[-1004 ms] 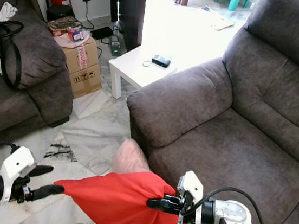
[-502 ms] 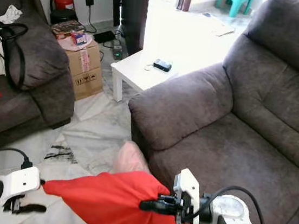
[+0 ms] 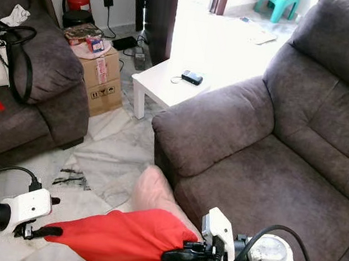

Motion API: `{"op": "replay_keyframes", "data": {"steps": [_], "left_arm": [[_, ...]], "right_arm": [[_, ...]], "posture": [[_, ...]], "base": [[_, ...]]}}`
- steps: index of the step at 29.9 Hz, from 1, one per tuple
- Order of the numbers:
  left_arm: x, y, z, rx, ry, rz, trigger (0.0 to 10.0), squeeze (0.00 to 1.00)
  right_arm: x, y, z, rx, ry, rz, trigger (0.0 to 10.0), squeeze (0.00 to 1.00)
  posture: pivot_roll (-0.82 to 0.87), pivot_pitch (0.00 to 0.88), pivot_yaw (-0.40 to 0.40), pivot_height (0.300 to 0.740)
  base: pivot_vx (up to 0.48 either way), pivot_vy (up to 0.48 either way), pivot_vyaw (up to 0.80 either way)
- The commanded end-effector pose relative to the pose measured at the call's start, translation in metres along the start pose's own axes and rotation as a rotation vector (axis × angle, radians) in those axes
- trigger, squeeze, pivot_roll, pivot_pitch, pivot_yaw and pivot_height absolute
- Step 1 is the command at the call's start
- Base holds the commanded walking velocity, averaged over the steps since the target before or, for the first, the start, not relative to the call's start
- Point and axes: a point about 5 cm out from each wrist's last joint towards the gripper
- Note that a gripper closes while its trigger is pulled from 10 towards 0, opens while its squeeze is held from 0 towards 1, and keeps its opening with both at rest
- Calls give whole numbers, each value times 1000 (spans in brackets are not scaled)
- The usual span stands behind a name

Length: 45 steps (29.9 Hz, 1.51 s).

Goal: Move the pillow to the sofa from floor

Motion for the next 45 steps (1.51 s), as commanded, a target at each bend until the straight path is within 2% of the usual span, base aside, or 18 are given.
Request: {"op": "replay_keyframes", "data": {"steps": [1,9,10,11,13,20,21,29,42,45], "left_arm": [[-4,2,6,-11,-42,1,10000,0],[-5,-11,14,-23,-81,-122,10000,0],[-6,-16,15,-13,-74,-176,10000,0],[-6,-16,15,-13,-74,-176,10000,0],[-9,-22,19,-2,-66,-249,10000,0],[-15,-26,15,67,-2,-312,10000,0],[-15,-24,11,107,40,-309,10000,0],[-10,-21,-4,205,120,-252,10000,0],[6,-34,-30,182,133,-200,10000,0],[8,-36,-39,223,177,-196,10000,0]], "right_arm": [[3,5,17,-77,-46,67,10000,0],[3,4,17,-73,-34,74,10000,0],[3,3,17,-74,-27,74,10000,0],[3,3,17,-74,-27,74,10000,0],[3,2,17,-75,-23,71,10000,0],[5,1,18,-78,-26,64,10000,0],[5,1,18,-78,-27,64,10000,0],[5,3,20,-84,-30,70,10000,0],[7,3,24,-94,-33,81,10000,0],[6,2,25,-96,-33,77,10000,0]], "posture": [[191,111,-80,740],[193,113,-91,740],[193,114,-93,740],[193,114,-93,740],[194,115,-93,740],[193,116,-92,740],[193,118,-90,740],[186,123,-91,740],[179,125,-96,740],[177,124,-97,740]], "base": [[0,0,0],[0,0,0],[0,0,0],[0,0,0],[0,0,0],[0,0,0],[0,0,0],[0,0,0],[0,0,0],[0,0,0]]}}
Point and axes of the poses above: a point about 5 cm out from each wrist's last joint towards the gripper, its own x axis pointing out of the wrist towards the gripper, its own z axis along the axis of the wrist's last joint, y = z × x, and after that the axes turned 5 degrees about x, right-handed
